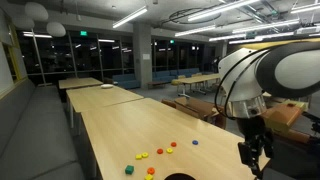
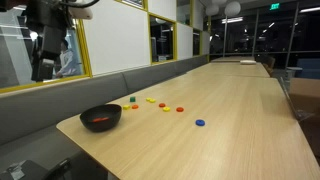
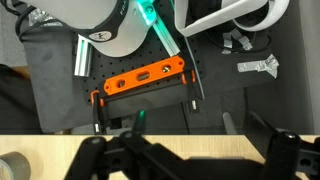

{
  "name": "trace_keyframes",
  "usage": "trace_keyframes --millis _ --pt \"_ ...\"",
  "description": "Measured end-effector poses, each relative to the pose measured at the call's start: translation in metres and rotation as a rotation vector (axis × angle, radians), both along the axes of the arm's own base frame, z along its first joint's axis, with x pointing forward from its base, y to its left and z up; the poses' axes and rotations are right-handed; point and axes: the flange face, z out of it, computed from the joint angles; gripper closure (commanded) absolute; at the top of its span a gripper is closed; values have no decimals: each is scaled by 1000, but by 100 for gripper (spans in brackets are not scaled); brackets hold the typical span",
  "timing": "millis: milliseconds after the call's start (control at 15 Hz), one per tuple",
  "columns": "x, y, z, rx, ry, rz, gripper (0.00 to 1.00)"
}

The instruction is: Pick up the yellow and orange object from the table and put them in the bowl

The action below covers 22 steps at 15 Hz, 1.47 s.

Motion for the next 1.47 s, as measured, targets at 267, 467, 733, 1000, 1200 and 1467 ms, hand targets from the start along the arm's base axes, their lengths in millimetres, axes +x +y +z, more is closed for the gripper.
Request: trace_keyframes --millis 267,467,733,1000,1200,1467 --pt "0 0 0 0 -2 0 0" --pt "0 0 0 0 -1 0 0" --pt "15 -3 -1 -11 -88 -62 0" --pt "45 -4 -5 -20 -250 -122 0" --pt "68 -4 -12 -23 -358 -150 0" --pt "99 -8 -32 -23 -446 -192 0"
